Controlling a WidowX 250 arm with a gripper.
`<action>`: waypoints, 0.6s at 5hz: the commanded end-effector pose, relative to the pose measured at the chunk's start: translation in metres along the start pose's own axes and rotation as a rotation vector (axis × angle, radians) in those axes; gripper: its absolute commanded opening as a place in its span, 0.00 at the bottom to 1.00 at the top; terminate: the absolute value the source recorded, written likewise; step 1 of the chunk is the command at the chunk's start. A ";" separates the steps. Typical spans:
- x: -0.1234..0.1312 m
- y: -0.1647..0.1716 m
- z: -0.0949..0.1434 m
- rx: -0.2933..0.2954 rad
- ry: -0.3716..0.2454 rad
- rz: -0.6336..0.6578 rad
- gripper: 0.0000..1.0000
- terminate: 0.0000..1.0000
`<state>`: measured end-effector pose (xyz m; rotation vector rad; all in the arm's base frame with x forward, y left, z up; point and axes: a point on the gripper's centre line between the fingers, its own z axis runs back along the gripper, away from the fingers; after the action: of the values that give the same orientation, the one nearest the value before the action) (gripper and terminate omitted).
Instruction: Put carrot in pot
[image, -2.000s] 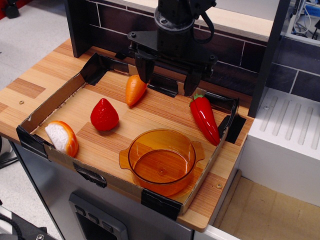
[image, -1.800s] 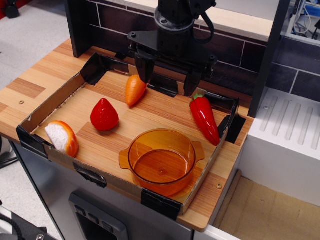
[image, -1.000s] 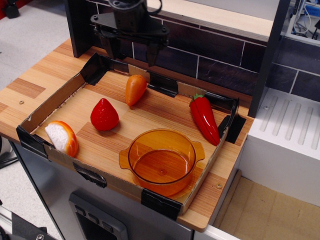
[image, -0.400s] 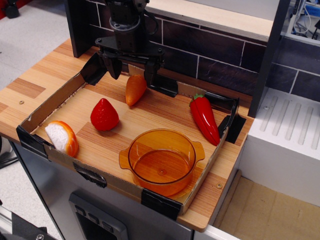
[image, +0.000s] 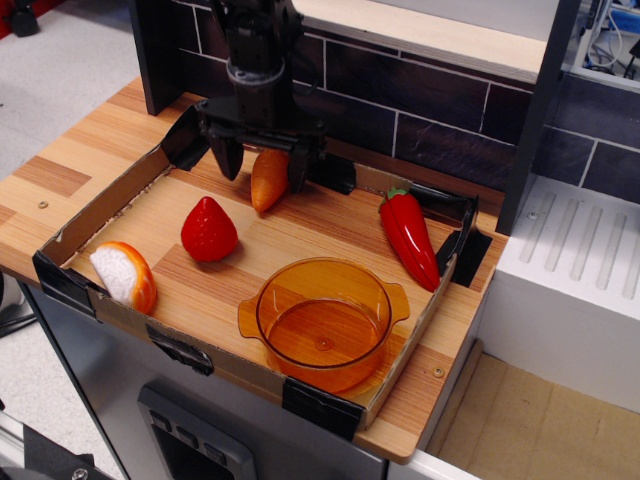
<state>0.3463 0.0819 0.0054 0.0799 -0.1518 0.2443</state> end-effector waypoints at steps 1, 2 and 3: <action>0.003 -0.002 0.013 -0.012 -0.054 -0.042 0.00 0.00; 0.004 -0.005 0.022 -0.036 -0.083 -0.046 0.00 0.00; -0.001 -0.019 0.059 -0.096 -0.171 -0.066 0.00 0.00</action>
<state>0.3370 0.0551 0.0481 -0.0041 -0.2752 0.1741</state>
